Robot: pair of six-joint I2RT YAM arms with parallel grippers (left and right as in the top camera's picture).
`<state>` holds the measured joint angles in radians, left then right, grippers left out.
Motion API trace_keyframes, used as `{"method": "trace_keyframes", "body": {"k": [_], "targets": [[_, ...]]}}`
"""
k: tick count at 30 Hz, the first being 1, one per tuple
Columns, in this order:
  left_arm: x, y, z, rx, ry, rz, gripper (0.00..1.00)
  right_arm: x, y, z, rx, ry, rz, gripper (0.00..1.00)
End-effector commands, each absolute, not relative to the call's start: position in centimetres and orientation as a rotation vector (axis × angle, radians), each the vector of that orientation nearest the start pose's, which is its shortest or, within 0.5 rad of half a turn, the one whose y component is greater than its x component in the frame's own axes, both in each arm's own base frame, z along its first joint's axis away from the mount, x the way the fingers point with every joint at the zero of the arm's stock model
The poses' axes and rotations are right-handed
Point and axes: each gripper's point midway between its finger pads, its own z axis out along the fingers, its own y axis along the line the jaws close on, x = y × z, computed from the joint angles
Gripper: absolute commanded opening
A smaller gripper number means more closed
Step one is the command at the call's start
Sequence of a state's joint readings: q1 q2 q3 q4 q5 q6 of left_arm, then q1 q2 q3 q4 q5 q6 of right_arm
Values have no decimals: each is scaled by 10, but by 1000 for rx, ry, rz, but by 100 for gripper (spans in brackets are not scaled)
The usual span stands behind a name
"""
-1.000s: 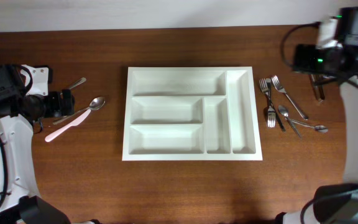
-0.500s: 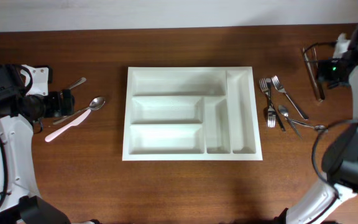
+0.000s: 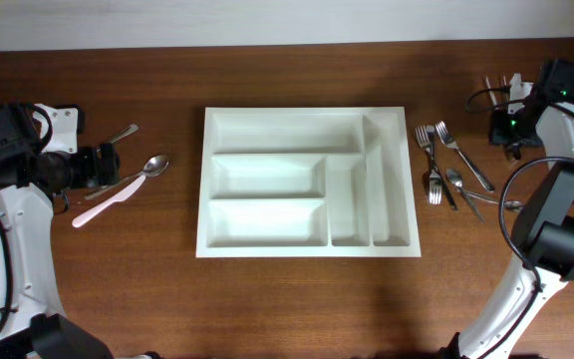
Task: Pack container
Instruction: 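Move the right gripper to the metal tongs and close on them, then lift the tongs with the right gripper and carry them over the tray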
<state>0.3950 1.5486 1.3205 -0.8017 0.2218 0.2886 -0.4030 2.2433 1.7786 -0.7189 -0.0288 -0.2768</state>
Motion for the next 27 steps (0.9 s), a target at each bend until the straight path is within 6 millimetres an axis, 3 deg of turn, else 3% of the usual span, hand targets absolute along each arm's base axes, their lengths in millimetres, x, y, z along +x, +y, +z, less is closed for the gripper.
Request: {"method": "trace_keyframes", "body": {"k": [1, 11, 19, 23, 27], "targets": [[380, 115, 178, -36, 2545, -41, 99, 486, -197, 31, 138, 2754, -121, 51], [380, 115, 178, -37, 2545, -42, 99, 486, -197, 8, 141, 2781, -107, 48], [380, 115, 178, -36, 2545, -41, 99, 487, -198, 6, 158, 2779, -105, 40], [380, 115, 178, -36, 2545, -41, 99, 485, -197, 3, 195, 2786, -95, 27], [380, 115, 178, -36, 2545, -41, 99, 485, -197, 3, 227, 2782, -89, 19]]}}
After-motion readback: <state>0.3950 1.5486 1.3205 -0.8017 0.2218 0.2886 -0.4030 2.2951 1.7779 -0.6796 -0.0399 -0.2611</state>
